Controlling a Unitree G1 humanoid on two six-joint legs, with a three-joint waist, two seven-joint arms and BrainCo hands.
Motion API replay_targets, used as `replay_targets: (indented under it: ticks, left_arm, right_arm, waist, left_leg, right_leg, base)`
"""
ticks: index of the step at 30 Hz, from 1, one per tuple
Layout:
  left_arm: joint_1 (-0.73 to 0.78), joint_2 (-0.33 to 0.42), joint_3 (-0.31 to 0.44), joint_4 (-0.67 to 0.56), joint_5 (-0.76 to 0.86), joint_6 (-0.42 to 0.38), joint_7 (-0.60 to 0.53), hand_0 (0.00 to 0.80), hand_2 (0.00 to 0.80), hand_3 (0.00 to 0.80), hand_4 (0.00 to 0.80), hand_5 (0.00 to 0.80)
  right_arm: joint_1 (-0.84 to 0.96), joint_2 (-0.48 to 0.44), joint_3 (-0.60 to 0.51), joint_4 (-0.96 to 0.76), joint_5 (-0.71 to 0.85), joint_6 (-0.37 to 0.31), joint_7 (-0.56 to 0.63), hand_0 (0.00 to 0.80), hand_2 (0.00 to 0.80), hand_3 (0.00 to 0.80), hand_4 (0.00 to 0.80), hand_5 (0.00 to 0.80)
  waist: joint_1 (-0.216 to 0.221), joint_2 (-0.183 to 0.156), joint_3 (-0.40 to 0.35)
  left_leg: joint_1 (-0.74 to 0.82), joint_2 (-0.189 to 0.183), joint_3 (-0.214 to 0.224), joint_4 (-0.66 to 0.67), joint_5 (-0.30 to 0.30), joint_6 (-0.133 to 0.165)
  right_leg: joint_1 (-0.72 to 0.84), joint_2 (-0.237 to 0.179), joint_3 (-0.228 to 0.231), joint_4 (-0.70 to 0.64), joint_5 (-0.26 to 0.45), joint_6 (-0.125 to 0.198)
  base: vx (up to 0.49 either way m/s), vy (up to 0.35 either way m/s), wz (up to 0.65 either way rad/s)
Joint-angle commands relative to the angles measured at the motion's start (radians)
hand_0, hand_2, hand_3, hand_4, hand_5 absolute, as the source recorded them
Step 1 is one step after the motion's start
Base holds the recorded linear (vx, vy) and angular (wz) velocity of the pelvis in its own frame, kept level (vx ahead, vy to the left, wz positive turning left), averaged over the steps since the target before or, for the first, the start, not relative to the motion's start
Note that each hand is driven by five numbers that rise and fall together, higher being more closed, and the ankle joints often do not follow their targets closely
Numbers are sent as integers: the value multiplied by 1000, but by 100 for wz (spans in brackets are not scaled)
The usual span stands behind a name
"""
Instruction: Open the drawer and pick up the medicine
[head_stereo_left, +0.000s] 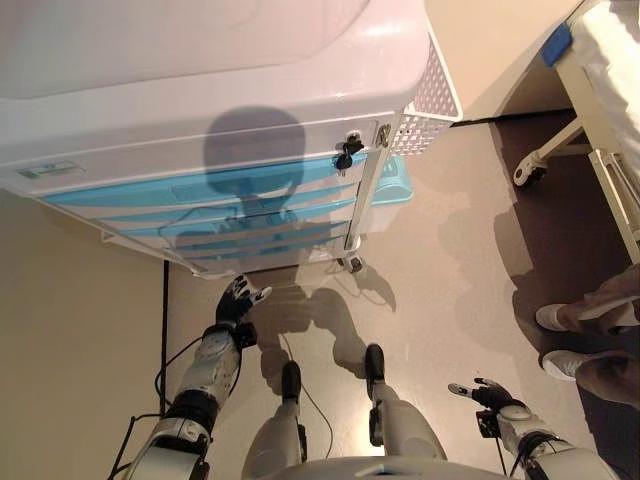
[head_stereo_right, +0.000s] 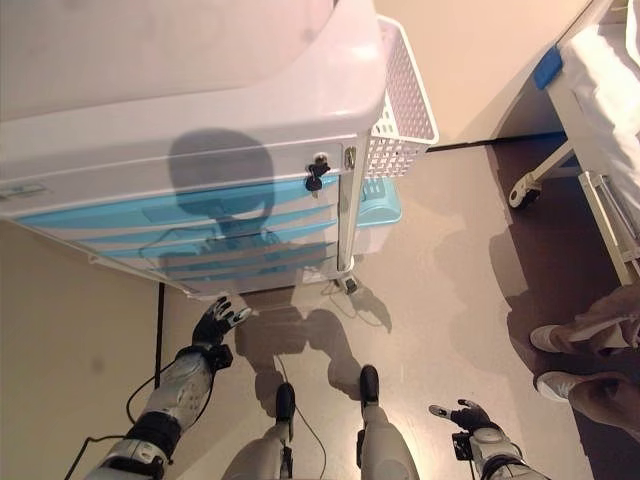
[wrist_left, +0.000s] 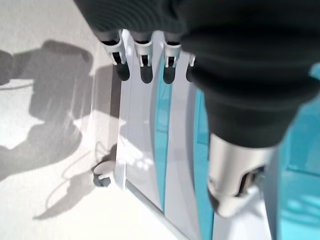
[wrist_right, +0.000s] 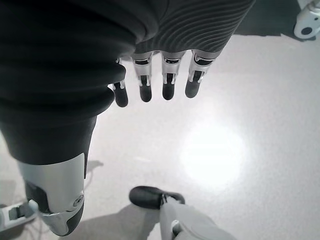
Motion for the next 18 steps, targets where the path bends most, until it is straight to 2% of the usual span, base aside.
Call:
replay_targets:
  ticks: [1,6,11,18]
  left_arm:
    - [-53,8,13,-29,-57,-59,20,0,0,0,0,0]
    - [-130,-3,23,-41,-131,-82,48,0,0,0,0,0]
    - [-165,-6,26,-53,-171,-93,59,0,0,0,0,0]
    - [-197,-12,23,-64,-207,-109,63,0,0,0,0,0]
  right_arm:
    - [-12,-8,47,-1,44,-16,-25,0,0,0,0,0]
    - [-38,-3,58,-31,67,-30,-41,0,0,0,0,0]
    - [-43,-1,66,-42,75,-35,-47,0,0,0,0,0]
    - [-41,3,72,-54,84,-43,-47,0,0,0,0,0]
  waist:
    - [-21,-36,-13]
    - [-29,-53,29]
    - [-33,-65,30]
    - [-40,-73,16]
  left_leg:
    - [-92,-59,-30,35,18,41]
    - [-182,-66,-32,119,-1,49]
    - [-262,-72,-43,189,-19,52]
    - [-316,-73,-56,223,-35,51]
  right_leg:
    - [-73,-25,-10,79,-9,55]
    - [-157,-28,-7,157,-32,43]
    - [-211,-26,-12,194,-44,39]
    - [-257,-19,-14,221,-61,34]
  base:
    - [-87,1,3]
    - [-83,-8,4]
    - [-42,-19,1]
    - [-11,-7,2]
